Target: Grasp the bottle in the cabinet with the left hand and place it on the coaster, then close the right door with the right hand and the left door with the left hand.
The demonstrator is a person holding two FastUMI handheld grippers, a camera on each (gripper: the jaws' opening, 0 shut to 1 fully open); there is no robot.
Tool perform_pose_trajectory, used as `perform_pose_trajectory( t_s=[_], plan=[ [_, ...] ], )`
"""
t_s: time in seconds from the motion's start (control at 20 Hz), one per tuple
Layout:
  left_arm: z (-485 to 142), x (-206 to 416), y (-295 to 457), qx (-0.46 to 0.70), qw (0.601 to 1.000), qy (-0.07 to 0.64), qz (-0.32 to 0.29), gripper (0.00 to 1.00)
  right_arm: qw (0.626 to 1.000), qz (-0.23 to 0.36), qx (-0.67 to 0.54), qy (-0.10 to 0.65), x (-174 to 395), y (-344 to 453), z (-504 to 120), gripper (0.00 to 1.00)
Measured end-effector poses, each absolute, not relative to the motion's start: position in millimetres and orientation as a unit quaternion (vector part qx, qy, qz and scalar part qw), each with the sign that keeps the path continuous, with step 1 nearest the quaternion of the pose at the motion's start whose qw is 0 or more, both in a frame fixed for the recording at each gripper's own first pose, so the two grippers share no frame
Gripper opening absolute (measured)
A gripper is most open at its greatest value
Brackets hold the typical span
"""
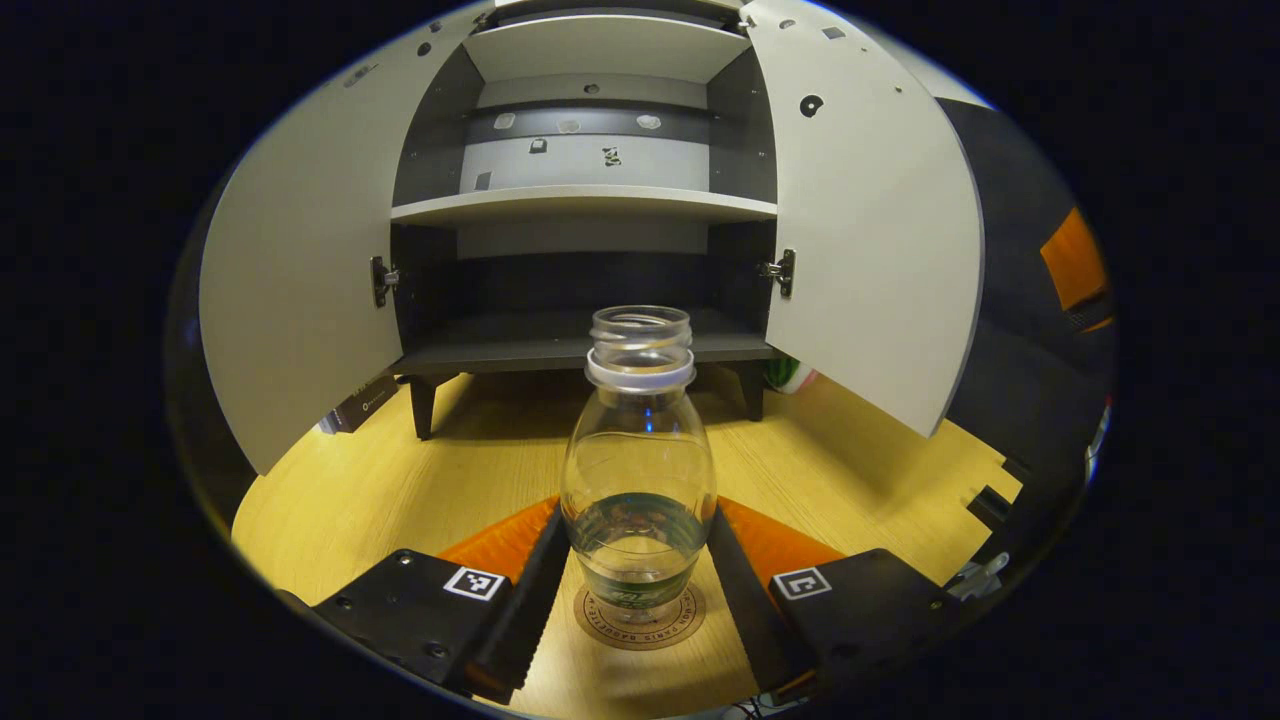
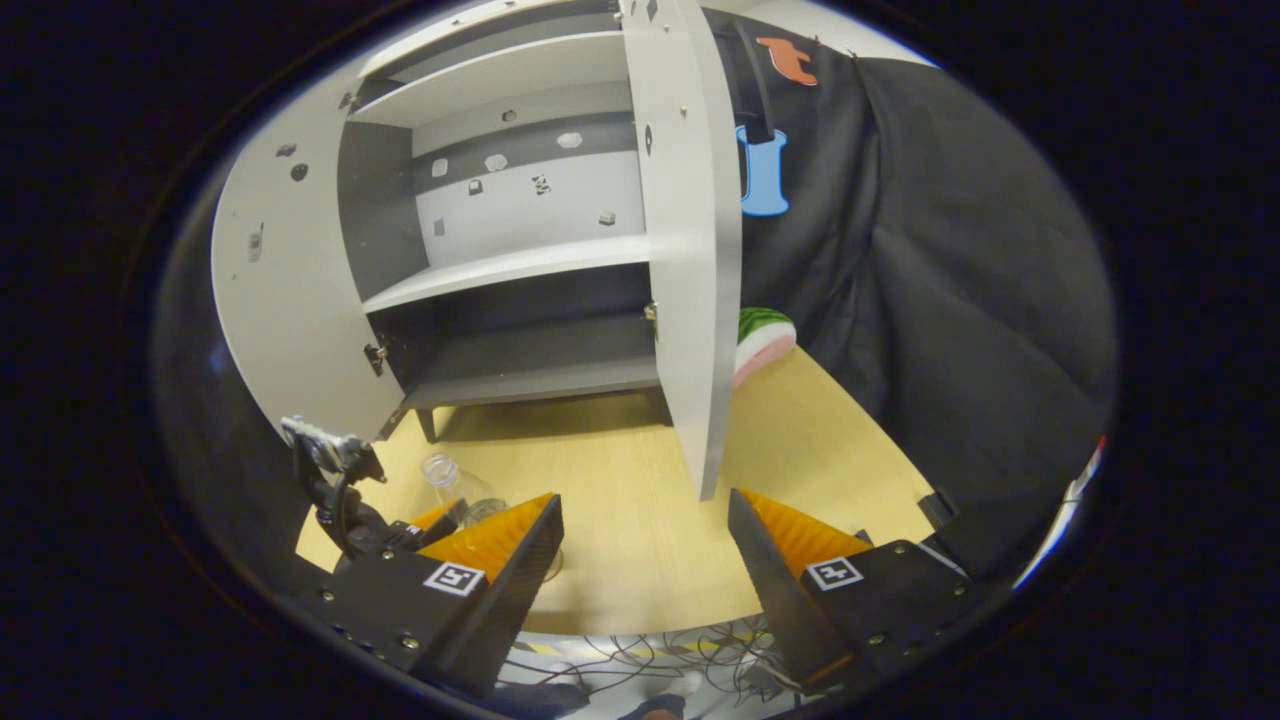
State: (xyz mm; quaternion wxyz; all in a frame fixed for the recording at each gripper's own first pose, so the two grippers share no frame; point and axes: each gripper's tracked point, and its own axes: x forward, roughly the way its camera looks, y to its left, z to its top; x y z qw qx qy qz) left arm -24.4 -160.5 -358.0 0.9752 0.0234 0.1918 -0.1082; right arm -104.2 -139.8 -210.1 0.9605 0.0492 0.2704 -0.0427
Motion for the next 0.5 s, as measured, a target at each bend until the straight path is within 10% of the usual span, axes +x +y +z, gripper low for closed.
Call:
perform_pose_trajectory(
  t_s=[0.5],
  plan=[
    [-360,-37,-165,0.045,0.975,0.188,-0.110,0.83,0.958,-0.050,0.062,0.274,-117,-153,-213,1.00]
  ],
)
